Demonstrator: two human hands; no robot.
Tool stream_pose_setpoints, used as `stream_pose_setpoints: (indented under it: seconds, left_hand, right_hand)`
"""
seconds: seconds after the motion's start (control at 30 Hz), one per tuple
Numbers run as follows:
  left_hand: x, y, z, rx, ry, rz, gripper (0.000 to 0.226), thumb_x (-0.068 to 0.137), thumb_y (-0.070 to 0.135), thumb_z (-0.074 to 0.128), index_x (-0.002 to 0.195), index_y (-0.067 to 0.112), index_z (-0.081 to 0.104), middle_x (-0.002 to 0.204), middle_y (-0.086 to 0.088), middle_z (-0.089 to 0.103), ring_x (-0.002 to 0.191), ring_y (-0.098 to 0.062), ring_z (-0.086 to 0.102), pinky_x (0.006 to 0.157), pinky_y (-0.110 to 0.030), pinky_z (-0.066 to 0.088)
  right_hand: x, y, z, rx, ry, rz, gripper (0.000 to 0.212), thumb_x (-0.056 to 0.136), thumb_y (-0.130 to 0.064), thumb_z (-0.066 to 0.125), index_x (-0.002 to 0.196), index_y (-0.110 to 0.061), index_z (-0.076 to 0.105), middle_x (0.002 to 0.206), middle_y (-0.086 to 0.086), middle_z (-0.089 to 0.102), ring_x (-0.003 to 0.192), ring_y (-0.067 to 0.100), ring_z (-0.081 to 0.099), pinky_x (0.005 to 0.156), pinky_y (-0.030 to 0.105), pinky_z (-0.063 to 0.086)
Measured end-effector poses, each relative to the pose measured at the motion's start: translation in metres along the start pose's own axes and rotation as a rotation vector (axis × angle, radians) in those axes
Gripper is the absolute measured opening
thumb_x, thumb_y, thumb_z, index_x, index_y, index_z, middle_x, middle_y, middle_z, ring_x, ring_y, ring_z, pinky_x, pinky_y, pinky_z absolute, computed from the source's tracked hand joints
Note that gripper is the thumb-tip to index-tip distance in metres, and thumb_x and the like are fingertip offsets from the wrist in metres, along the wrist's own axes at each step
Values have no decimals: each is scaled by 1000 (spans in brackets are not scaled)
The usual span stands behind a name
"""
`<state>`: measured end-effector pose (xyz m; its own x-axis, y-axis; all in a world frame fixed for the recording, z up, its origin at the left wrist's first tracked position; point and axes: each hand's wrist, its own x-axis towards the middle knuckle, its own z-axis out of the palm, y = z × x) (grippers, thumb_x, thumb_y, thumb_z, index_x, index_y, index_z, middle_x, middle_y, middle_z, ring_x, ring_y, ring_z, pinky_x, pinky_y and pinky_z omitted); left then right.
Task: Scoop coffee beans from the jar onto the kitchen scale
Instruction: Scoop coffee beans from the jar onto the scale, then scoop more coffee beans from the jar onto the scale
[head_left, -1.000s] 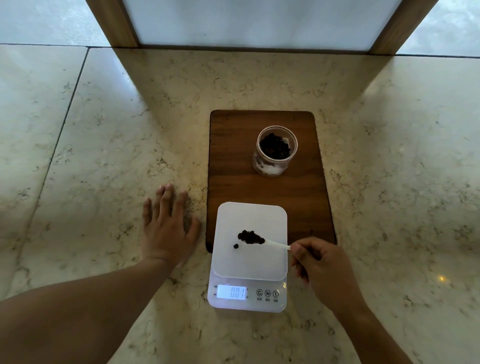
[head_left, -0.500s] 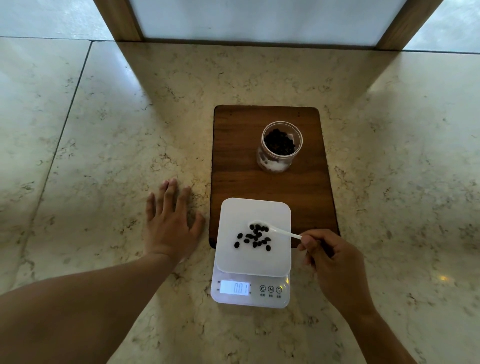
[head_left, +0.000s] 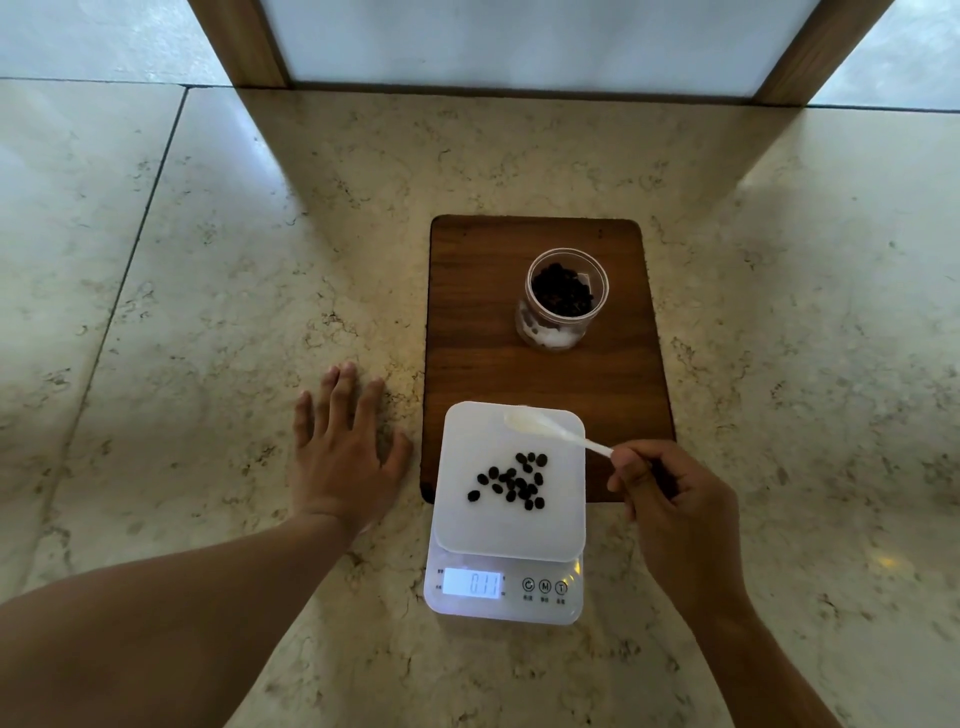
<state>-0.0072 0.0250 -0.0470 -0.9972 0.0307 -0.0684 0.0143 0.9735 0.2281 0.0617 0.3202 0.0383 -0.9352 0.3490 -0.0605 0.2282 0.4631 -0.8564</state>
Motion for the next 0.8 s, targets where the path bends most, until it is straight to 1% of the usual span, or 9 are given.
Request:
stream_pose_setpoints:
  seconds: [0.07,0.13,0.23,0.27,0.33,0.4,0.53,0.7,0.8]
  left_hand:
    - [1,0,-1,-2,7,-2,69,92,56,30,151,22,30,165,-11,18,154,-25,2,124,-50,3]
    - [1,0,0,-5,18,-3,69,91,56,30,151,22,32,165,-11,19,154,-25,3,124,-50,3]
    - [1,0,1,-4,19,1,70,91,56,30,151,21,32,165,-11,19,154,-24,3,124,-50,3]
    - [1,0,1,-9,21,1,70,91,56,31,151,21,32,165,-11,19,154,-24,3,123,-50,3]
    - [1,0,2,-8,27,0,69,91,56,31,151,21,32,165,-11,19,154,-25,4,123,-51,5]
    - [1,0,2,-3,29,1,69,91,56,31,151,22,32,164,-11,20,154,-25,5,123,-51,5]
    - [2,-1,3,-14,26,2,69,91,56,32,151,21,32,165,-12,19,154,-25,3,123,-51,5]
    - [2,-1,3,-9,26,4,69,91,56,31,151,21,32,164,-12,20,154,-25,4,123,-52,6]
    - [2,0,1,-10,18,6,70,91,56,30,151,21,32,164,-12,20,154,-25,4,123,-51,5]
  right_hand:
    - [15,-10,0,3,54,-34,17,97,-29,62,82,-33,69,70,-9,71,49,15,58,44,26,45]
    - [35,-20,-1,-20,137,-69,21,99,-27,60,79,-29,67,70,-8,70,48,17,58,43,30,44]
    - [68,-32,-4,-48,235,-108,19,100,-29,58,83,-23,66,59,-7,65,49,12,58,47,27,46]
    - [78,-35,-5,-73,257,-120,19,99,-30,58,86,-21,67,59,-11,63,52,7,58,51,24,47]
    - [95,-41,-7,-124,287,-157,21,98,-32,58,86,-18,68,62,-18,62,56,-2,60,54,9,42]
    - [107,-46,-8,-194,286,-214,21,98,-31,59,85,-17,67,61,-14,62,57,-1,62,54,3,37]
    - [125,-50,-8,-390,203,-370,21,98,-26,62,88,-9,70,68,4,70,56,16,63,55,14,42]
    - [135,-55,-2,-555,91,-479,18,96,-18,66,86,-4,70,67,8,68,52,13,50,49,13,28]
    - [137,-59,-1,-602,34,-503,17,96,-16,66,89,-1,70,71,12,71,55,21,57,51,23,41]
